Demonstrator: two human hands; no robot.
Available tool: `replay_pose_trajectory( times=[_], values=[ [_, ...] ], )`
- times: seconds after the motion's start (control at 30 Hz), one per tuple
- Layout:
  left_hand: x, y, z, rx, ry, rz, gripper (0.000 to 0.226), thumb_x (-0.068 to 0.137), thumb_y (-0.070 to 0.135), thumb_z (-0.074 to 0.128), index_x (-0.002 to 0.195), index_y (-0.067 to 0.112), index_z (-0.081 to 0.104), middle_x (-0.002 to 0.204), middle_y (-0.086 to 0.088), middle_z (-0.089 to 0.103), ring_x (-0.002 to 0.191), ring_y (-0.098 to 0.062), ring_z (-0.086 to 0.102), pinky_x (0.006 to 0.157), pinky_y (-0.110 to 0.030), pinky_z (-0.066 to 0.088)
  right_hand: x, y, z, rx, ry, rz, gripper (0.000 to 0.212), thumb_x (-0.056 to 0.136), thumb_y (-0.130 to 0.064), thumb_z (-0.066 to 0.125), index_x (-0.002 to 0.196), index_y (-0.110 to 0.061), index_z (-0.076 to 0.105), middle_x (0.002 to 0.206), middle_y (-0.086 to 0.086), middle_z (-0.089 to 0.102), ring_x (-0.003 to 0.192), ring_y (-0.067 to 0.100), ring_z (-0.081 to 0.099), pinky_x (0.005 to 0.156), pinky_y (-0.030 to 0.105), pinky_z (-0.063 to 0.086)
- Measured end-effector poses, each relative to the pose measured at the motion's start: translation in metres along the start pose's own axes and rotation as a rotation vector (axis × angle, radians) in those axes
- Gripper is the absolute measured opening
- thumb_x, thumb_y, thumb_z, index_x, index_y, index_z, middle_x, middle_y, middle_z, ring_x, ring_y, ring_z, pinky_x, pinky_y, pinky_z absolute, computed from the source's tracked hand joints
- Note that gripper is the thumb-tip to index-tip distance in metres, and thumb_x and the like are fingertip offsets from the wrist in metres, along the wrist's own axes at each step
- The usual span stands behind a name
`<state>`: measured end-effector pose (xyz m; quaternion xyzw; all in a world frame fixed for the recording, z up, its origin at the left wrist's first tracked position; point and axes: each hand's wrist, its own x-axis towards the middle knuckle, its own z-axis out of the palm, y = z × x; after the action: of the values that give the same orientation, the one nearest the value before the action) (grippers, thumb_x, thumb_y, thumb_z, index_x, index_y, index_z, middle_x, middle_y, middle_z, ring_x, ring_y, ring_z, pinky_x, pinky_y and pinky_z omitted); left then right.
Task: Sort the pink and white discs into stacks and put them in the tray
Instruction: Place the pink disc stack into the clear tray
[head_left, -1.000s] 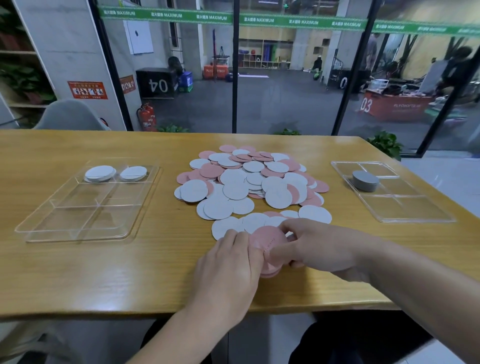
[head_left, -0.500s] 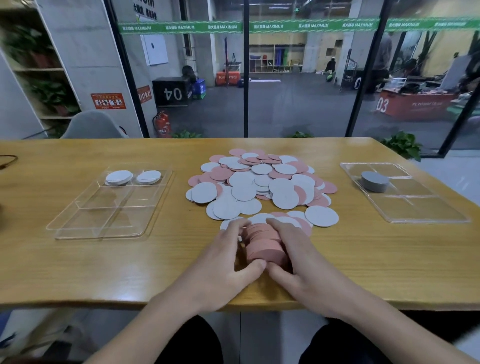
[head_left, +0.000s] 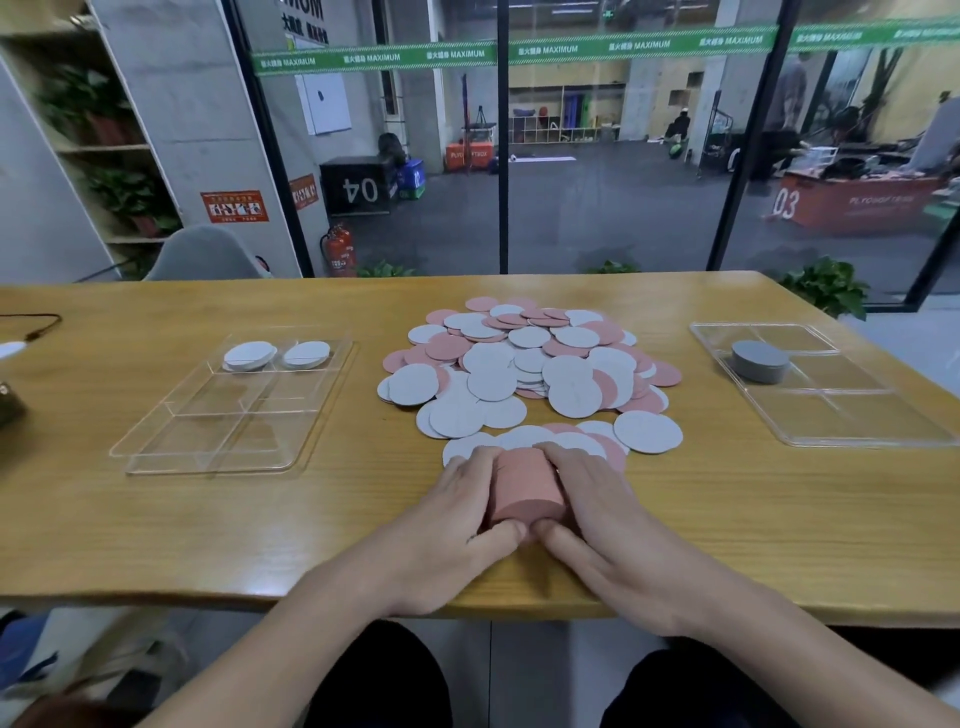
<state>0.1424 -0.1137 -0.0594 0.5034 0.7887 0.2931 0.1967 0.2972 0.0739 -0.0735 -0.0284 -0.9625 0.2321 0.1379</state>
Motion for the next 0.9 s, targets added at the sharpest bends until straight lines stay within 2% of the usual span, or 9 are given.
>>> replay_pose_trajectory(
  times=[0.13,0.23,0.3,0.37,0.47,0.6,0.67,0.8,0.9],
  values=[
    [-0.003,-0.006,-0.012,-0.020,0.011,0.073,0.043,0.100,0.049,0.069,0.137,0.049,0.046,0.117,0.022,0.061,0.106,-0.005,0.059,0.094,-0.036,0.052,-0.003,0.002,-0.010,0.089,0.086,-0.021,0.056,0.100,-0.048,0.071,0.149,-0.037,0.048,0.139,-0.024,0.048,0.135,0.012,0.047,0.112,0.034,0.042],
    [-0.010,-0.016,-0.023,-0.079,0.029,0.105,0.050,0.095,0.040,0.081,0.138,0.048,0.056,0.095,0.026,0.063,0.076,-0.005,0.053,0.070,-0.024,0.040,0.004,-0.006,-0.016,0.120,0.074,-0.051,0.052,0.094,-0.058,0.075,0.141,-0.042,0.057,0.130,-0.023,0.057,0.125,0.014,0.054,0.102,0.033,0.046],
    [-0.016,-0.023,-0.039,-0.142,0.043,0.110,0.051,0.092,0.040,0.084,0.136,0.050,0.060,0.091,0.011,0.062,0.069,-0.018,0.045,0.064,-0.035,0.035,0.019,-0.017,-0.018,0.115,0.063,-0.072,0.050,0.094,-0.059,0.076,0.138,-0.045,0.059,0.132,-0.022,0.058,0.124,0.014,0.056,0.098,0.031,0.047],
    [-0.021,-0.037,-0.061,-0.204,0.074,0.102,0.052,0.092,0.038,0.087,0.137,0.049,0.063,0.097,0.001,0.064,0.077,-0.040,0.043,0.065,-0.045,0.034,0.046,-0.032,-0.020,0.110,0.048,-0.087,0.047,0.093,-0.060,0.076,0.135,-0.048,0.059,0.131,-0.025,0.059,0.123,0.009,0.057,0.094,0.026,0.047],
    [-0.027,-0.067,-0.097,-0.250,0.176,0.078,0.052,0.094,0.031,0.087,0.139,0.046,0.064,0.109,0.003,0.069,0.083,-0.043,0.049,0.069,-0.047,0.039,0.101,-0.056,-0.014,0.137,0.027,-0.120,0.044,0.090,-0.055,0.080,0.129,-0.047,0.062,0.123,-0.024,0.062,0.116,0.008,0.057,0.088,0.023,0.045],
    [-0.036,-0.113,-0.148,-0.307,0.373,0.035,0.052,0.101,0.029,0.079,0.145,0.050,0.060,0.130,0.010,0.074,0.112,-0.023,0.070,0.099,-0.054,0.057,0.196,-0.089,0.013,0.235,0.028,-0.151,0.046,0.085,-0.056,0.080,0.127,-0.043,0.064,0.113,-0.022,0.067,0.107,0.009,0.060,0.083,0.023,0.046],
    [-0.043,-0.136,-0.174,-0.310,0.506,-0.030,0.045,0.105,0.030,0.075,0.143,0.049,0.062,0.130,0.014,0.074,0.118,-0.016,0.070,0.102,-0.052,0.057,0.245,-0.106,0.030,0.291,0.034,-0.127,0.044,0.085,-0.061,0.081,0.121,-0.041,0.068,0.106,-0.023,0.071,0.099,0.007,0.063,0.076,0.020,0.048],
    [-0.058,-0.180,-0.211,-0.185,0.726,-0.184,0.019,0.113,0.036,0.061,0.120,0.046,0.075,0.114,0.017,0.078,0.105,-0.006,0.070,0.090,-0.025,0.053,0.325,-0.141,0.072,0.463,-0.071,0.028,0.038,0.084,-0.053,0.089,0.108,-0.026,0.077,0.096,-0.010,0.079,0.090,0.011,0.071,0.081,0.029,0.056],
    [-0.065,-0.215,-0.228,-0.050,0.833,-0.330,0.032,0.114,0.039,0.053,0.096,0.026,0.076,0.088,0.004,0.070,0.083,-0.011,0.062,0.078,-0.037,0.048,0.365,-0.160,0.103,0.536,-0.122,0.098,0.036,0.083,-0.051,0.090,0.098,-0.020,0.080,0.094,0.000,0.080,0.085,0.017,0.071,0.074,0.030,0.053]
  ],
)
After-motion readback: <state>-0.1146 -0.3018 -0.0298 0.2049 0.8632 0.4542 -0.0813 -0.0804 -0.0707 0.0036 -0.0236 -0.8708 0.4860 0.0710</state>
